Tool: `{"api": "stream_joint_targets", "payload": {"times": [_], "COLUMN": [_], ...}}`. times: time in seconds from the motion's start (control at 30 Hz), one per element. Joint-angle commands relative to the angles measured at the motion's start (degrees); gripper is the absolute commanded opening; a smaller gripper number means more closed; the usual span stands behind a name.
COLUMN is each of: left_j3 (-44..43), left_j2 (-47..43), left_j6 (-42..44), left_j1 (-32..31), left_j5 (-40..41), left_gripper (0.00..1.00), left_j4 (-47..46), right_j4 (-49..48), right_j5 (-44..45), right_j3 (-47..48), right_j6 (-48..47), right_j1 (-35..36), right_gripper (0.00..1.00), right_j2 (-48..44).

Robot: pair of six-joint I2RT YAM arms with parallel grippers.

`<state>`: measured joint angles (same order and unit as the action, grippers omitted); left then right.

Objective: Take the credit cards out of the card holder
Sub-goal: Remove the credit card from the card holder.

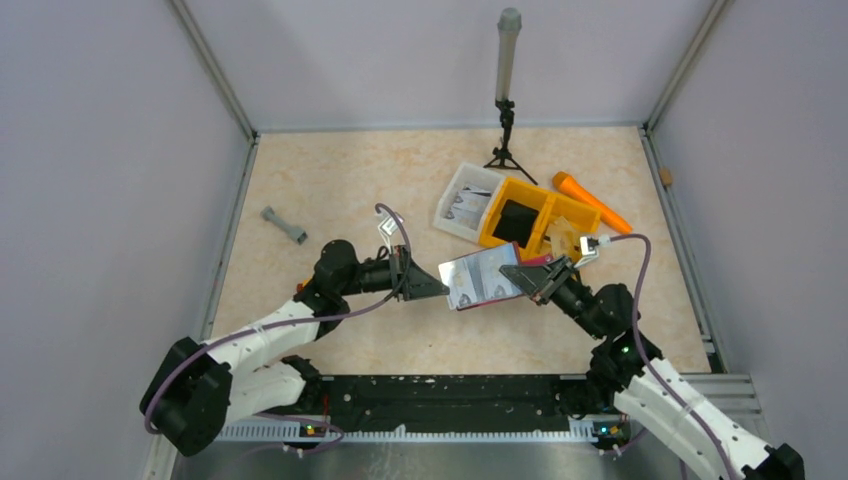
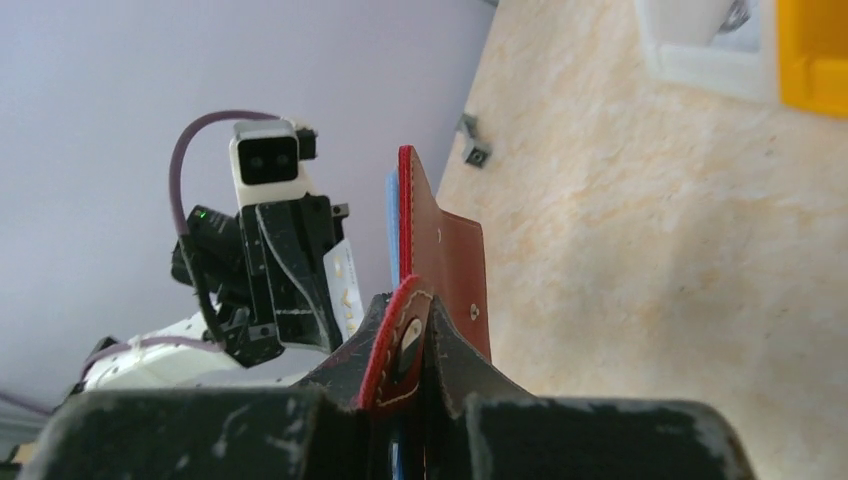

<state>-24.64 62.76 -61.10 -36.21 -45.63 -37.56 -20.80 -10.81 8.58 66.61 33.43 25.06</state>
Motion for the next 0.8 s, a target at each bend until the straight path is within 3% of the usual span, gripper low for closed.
{"api": "stream_joint_targets", "payload": {"times": [0.0, 0.23, 0.33, 0.57, 0.77], "left_j3": [-0.3, -5.5, -8.1, -12.7, -17.2], "left_j2": [-4.1, -3.3, -0.2, 10.4, 21.8], "left_j6": [4.3, 11.3, 10.3, 2.4, -6.0], "left_j1": [1.8, 2.0, 1.9, 0.9, 0.2], "left_j5": [1.0, 10.4, 16.3, 27.9, 38.4], "left_gripper": [0.0, 0.0, 0.0, 0.0, 0.0], "left_j4": [6.7, 19.7, 20.4, 8.6, -2.7], "right_j4": [11.9, 30.6, 33.9, 34.0, 28.3], "right_j5": [8.8, 23.0, 30.3, 45.4, 48.1], "right_j3": [8.0, 18.1, 22.7, 33.0, 33.0], "right_j6": [-11.5, -22.8, -26.4, -30.2, -29.8], "right_j1": [-0.6, -0.6, -0.6, -0.5, -0.6], "right_gripper": [0.0, 0.0, 0.0, 0.0, 0.0], "right_j2": [-4.1, -4.9, -6.6, -7.2, -10.4]}}
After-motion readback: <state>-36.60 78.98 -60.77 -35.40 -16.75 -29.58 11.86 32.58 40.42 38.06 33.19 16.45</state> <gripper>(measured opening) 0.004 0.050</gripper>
